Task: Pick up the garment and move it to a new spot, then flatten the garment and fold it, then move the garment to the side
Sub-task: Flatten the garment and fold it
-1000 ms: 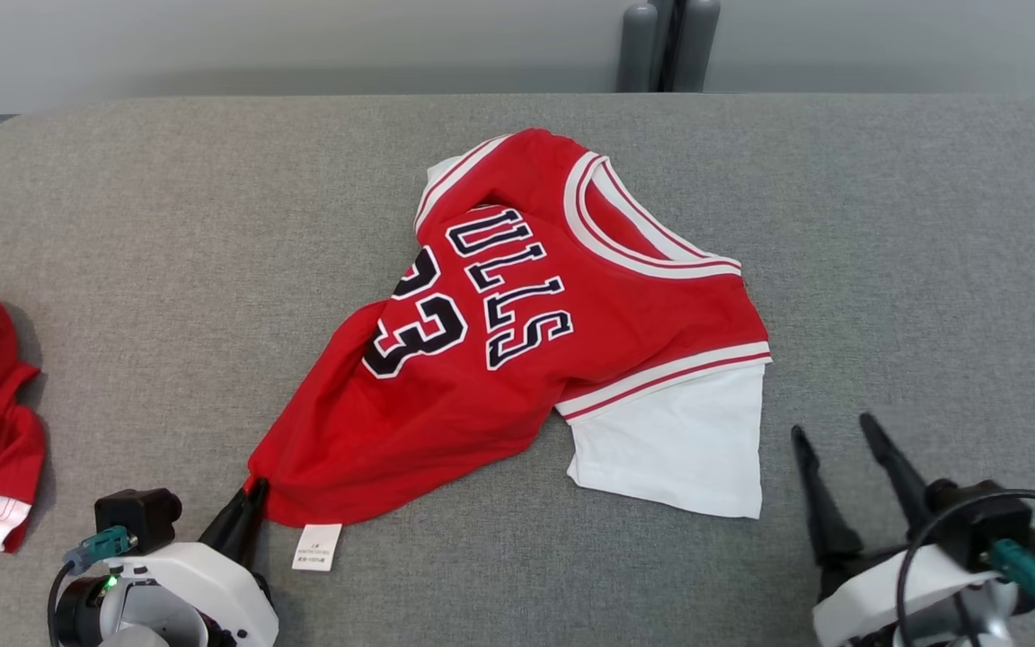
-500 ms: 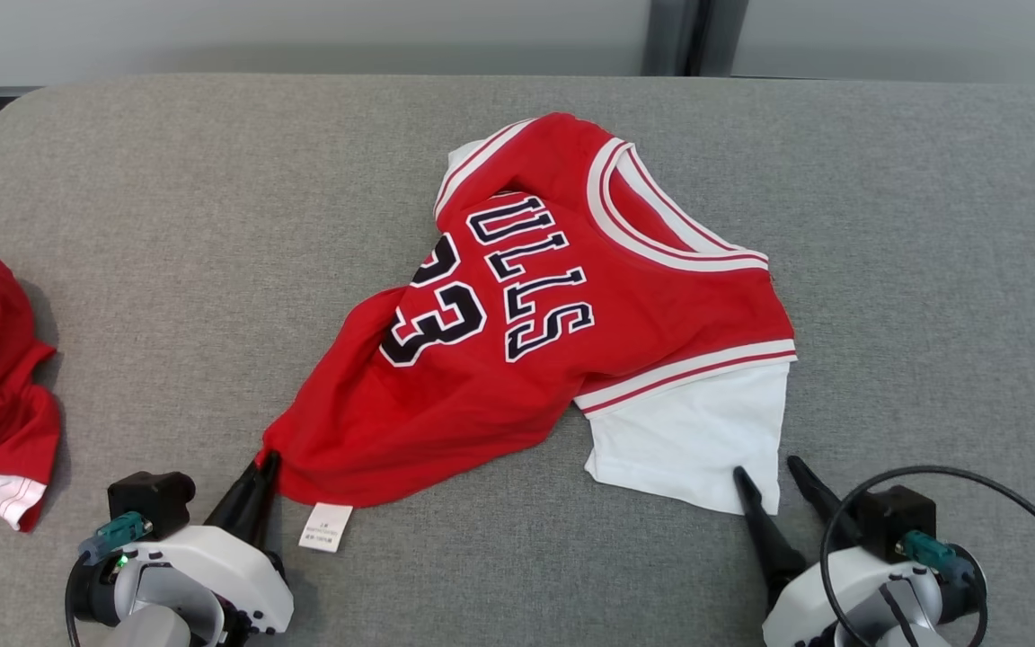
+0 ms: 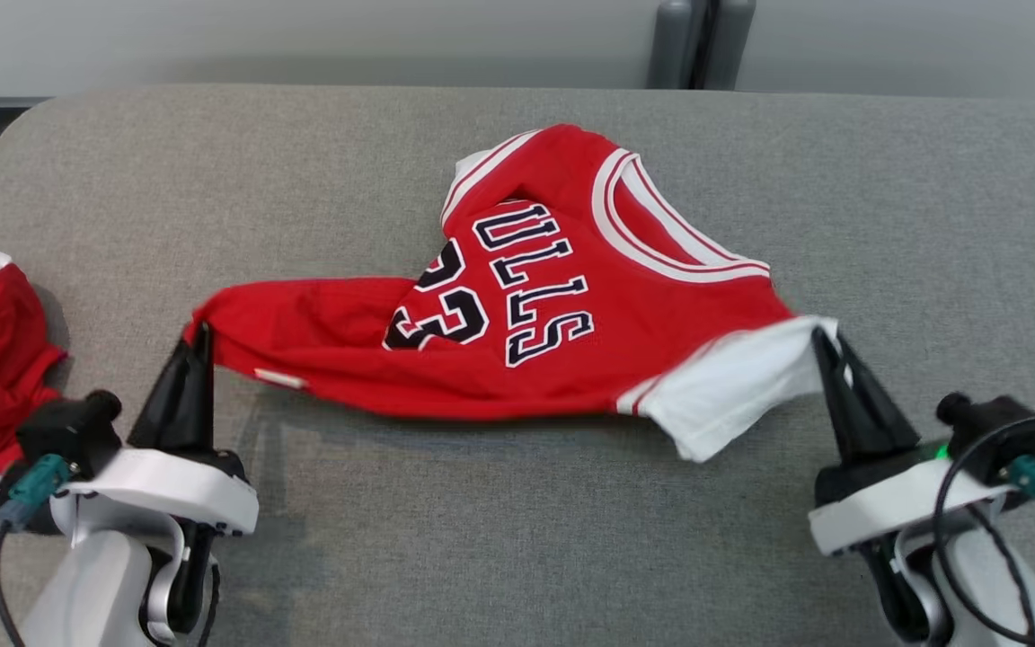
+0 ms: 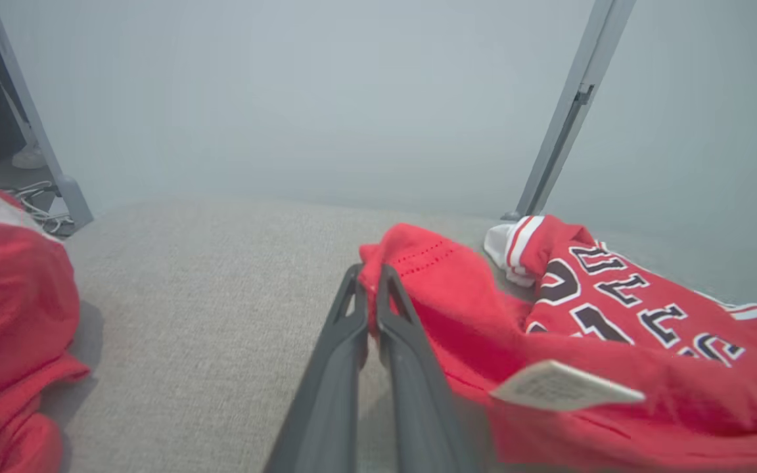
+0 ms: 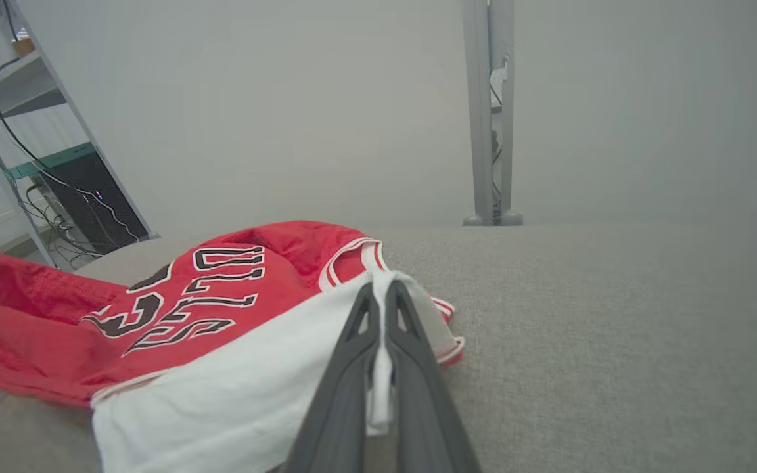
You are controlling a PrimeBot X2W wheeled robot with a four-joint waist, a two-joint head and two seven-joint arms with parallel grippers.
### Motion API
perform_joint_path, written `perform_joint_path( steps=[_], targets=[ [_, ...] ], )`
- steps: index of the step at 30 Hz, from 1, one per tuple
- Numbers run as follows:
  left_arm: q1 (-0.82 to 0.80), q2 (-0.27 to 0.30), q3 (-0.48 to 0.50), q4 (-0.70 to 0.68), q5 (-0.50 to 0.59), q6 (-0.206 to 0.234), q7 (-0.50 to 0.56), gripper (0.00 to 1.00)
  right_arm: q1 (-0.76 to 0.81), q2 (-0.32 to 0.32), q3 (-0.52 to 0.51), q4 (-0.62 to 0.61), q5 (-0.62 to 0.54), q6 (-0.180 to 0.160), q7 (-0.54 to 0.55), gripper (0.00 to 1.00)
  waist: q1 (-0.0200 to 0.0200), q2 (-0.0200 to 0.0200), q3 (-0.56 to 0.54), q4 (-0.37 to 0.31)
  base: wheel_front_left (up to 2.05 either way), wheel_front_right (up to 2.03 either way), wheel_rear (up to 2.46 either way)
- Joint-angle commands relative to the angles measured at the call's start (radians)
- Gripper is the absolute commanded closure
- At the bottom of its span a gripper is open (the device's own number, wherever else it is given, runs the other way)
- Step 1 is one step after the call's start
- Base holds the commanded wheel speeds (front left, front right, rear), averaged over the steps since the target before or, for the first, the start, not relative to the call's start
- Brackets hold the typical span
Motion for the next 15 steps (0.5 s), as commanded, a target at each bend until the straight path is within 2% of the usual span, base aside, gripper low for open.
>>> perform_joint_path(
  steps=[1,6,15],
  targets=[
    [0.008,0.012,0.016,-0.045,0.013,0.014,-0.005,1.0,-0.021,-0.018,-0.01,-0.04,0.005,0.001,-0.008,1.0,0.0,-0.0001,-0.012,-0.006,0.0,0.0,0.0],
    [-0.009,0.038,0.041,-0.192,0.029,0.042,0.003,1.0,-0.071,-0.077,-0.035,-0.17,-0.003,0.0,-0.01,1.0,0.0,-0.0001,-0.04,-0.014,0.0,0.0,0.0],
    [-0.13,0.133,0.048,-0.453,0.069,0.06,0.132,1.0,-0.215,-0.168,-0.151,-0.427,-0.051,0.0,0.053,1.0,0.0,-0.0001,-0.074,-0.02,0.0,0.0,0.0]
  ],
)
